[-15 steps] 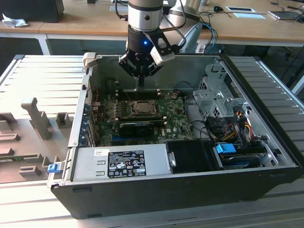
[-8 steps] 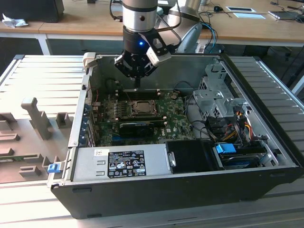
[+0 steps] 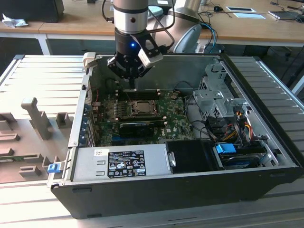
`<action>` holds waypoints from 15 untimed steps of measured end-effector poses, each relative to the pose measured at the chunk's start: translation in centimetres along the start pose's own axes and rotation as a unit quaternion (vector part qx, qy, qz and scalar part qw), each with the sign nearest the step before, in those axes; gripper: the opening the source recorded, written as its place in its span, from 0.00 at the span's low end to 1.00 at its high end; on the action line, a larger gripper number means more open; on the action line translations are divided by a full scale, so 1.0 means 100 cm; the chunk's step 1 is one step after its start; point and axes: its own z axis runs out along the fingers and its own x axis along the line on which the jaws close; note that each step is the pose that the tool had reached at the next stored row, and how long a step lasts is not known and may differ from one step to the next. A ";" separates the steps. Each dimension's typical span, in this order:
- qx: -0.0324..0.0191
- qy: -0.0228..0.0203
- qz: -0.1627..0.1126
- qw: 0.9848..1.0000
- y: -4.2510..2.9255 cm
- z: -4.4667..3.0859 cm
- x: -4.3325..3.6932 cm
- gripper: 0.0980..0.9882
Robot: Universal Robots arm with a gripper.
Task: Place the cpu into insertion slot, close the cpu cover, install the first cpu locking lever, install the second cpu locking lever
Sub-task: 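Install the first cpu locking lever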
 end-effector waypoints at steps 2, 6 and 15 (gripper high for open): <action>0.000 0.000 0.000 1.000 0.0000 0.0010 0.0007 0.01; 0.000 0.000 0.000 1.000 -0.0001 0.0037 0.0008 0.01; 0.000 -0.004 0.000 1.000 0.0005 0.0126 0.0111 0.01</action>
